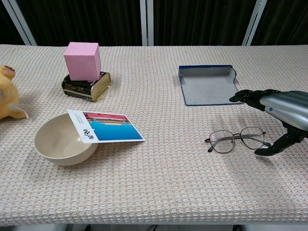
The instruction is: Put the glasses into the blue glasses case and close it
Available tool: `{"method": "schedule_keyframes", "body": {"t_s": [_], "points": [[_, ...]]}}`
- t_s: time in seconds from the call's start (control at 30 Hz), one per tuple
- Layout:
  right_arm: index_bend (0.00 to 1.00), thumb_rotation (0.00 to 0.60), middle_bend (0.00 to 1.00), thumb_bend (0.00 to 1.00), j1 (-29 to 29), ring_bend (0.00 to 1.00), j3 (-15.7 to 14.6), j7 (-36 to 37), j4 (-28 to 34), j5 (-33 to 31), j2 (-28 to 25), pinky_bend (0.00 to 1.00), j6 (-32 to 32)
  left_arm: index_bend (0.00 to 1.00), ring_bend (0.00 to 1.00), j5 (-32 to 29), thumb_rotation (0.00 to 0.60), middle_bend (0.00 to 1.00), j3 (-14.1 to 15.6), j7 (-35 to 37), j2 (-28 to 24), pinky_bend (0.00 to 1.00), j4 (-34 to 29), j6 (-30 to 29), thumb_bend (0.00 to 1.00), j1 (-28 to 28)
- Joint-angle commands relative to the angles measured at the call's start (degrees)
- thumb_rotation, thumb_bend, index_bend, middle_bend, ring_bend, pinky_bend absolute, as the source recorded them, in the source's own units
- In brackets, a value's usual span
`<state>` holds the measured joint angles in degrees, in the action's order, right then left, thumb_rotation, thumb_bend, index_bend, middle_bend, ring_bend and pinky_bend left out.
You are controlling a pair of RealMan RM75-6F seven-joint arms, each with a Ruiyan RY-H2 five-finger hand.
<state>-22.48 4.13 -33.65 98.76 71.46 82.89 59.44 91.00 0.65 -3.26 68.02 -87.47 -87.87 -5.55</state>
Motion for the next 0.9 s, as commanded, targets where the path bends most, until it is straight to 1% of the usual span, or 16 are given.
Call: {"method": "schedule_keyframes", "body": {"t_s": [0.03,0.1,0.17,0.23,0.27,0.37,0.5,0.6,0.8,0.9], "points": [[0.00,0.600,0.00,0.36,-0.23,0.00,-0.37,-0.06,-0.49,0.68,0.40,0.00,0.62,0.07,0.02,0.11,0.188,0.03,-0.05,0.41,0.05,0.13,0.31,0.17,0.07,-0.08],[0.01,0.600,0.00,0.36,-0.28,0.00,-0.70,-0.02,-0.88,1.15,0.70,0.00,1.21,0.07,0.02,0.40,0.186,0.03,0.00,0.34,0.18,0.13,0.45,0.21,0.07,-0.13],[0.04,0.600,0.00,0.37,-0.36,0.00,-0.98,-0.48,-1.52,1.65,1.09,0.00,1.84,0.07,0.02,0.69,0.187,0.03,0.11,0.23,0.34,0.13,0.50,0.22,0.07,-0.14],[0.09,0.600,0.00,0.39,-0.48,0.00,-1.33,-0.71,-2.45,2.40,1.81,0.00,2.43,0.07,0.02,1.11,0.186,0.03,0.27,0.10,0.51,0.13,0.54,0.13,0.07,-0.11],[0.13,0.600,0.00,0.40,-0.56,0.00,-1.43,-0.51,-2.82,2.77,2.17,0.00,2.60,0.07,0.02,1.31,0.198,0.03,0.34,0.02,0.59,0.13,0.62,0.05,0.07,-0.10],[0.23,0.600,0.00,0.43,-0.85,0.00,-1.57,0.21,-4.36,4.00,3.48,0.00,3.24,0.07,0.02,1.52,0.261,0.03,0.27,-0.25,0.91,0.13,1.18,-0.18,0.07,-0.04],[0.34,0.600,0.00,0.45,-1.19,0.00,-1.51,1.29,-5.10,4.38,4.78,0.00,3.53,0.07,0.02,1.45,0.267,0.03,0.26,-0.18,0.95,0.13,1.00,0.13,0.07,-0.11],[0.38,0.600,0.00,0.47,-1.39,0.00,-1.45,1.05,-5.20,4.21,5.00,0.00,3.73,0.07,0.01,1.63,0.277,0.03,0.19,-0.47,0.72,0.13,0.78,0.14,0.07,-0.21],[0.43,0.600,0.00,0.48,-1.10,0.00,-1.49,0.51,-6.09,3.68,5.76,0.00,5.00,0.08,0.01,1.48,0.274,0.03,-0.09,-0.38,0.55,0.13,0.70,0.90,0.07,-0.72],[0.45,0.600,0.00,0.49,-1.28,0.00,-1.24,-0.08,-6.36,3.12,6.33,0.00,5.19,0.08,0.01,1.50,0.295,0.03,-0.33,-0.32,0.96,0.13,1.09,0.75,0.07,-0.82]]}}
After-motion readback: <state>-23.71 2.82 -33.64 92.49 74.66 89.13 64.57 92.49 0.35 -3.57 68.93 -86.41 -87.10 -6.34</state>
